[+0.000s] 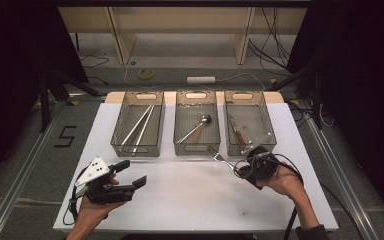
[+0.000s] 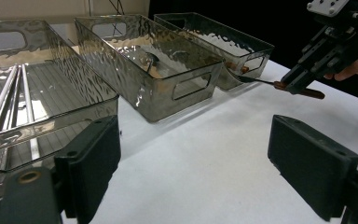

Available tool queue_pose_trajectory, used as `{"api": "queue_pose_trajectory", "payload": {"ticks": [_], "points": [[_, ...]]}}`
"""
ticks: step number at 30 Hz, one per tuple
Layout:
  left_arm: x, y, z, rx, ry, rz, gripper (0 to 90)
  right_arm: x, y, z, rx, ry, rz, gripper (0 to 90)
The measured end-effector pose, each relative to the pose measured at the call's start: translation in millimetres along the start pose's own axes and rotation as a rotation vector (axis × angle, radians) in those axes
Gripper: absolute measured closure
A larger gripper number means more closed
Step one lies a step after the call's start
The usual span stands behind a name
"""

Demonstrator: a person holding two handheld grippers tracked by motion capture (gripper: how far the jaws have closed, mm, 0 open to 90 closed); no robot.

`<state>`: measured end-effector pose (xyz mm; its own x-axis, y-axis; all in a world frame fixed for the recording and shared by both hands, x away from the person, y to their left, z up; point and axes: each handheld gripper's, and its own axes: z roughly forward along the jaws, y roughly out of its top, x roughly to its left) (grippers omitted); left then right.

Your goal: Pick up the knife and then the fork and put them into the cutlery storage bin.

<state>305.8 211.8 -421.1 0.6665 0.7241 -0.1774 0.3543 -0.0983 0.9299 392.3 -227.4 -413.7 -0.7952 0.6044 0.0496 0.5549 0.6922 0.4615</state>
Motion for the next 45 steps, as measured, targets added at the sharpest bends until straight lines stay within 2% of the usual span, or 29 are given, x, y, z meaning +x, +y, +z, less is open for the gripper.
{"api": "queue_pose_trajectory", "payload": {"ticks": [8,14,22,26,30,38,45], "points": [[0.3,0.1,0.0,0.002,0.004,0.000,16.7,-8.6,-4.7,-6.6,-0.035,-0.007,0.036,77.4],[1.7,0.2,-0.6,-0.010,0.009,-0.016,16.7,-14.6,-5.5,-19.5,-0.093,0.001,0.063,77.4],[2.9,-0.6,-1.0,-0.014,0.011,-0.023,16.7,-33.3,-0.3,-34.9,-0.170,-0.012,0.128,77.4],[2.8,-0.6,-0.8,-0.013,0.010,-0.023,16.7,-45.3,6.2,-37.4,-0.204,-0.025,0.158,77.4],[2.7,-0.5,-0.3,-0.014,0.010,-0.021,16.7,-53.0,14.7,-40.4,-0.205,-0.046,0.171,77.4],[2.8,-0.5,-0.6,-0.014,0.011,-0.023,16.7,-71.6,30.5,-46.4,-0.252,-0.044,0.232,77.4],[2.6,-0.5,-0.1,-0.012,0.010,-0.021,16.7,-81.9,42.7,-45.6,-0.250,-0.064,0.254,77.4]]}}
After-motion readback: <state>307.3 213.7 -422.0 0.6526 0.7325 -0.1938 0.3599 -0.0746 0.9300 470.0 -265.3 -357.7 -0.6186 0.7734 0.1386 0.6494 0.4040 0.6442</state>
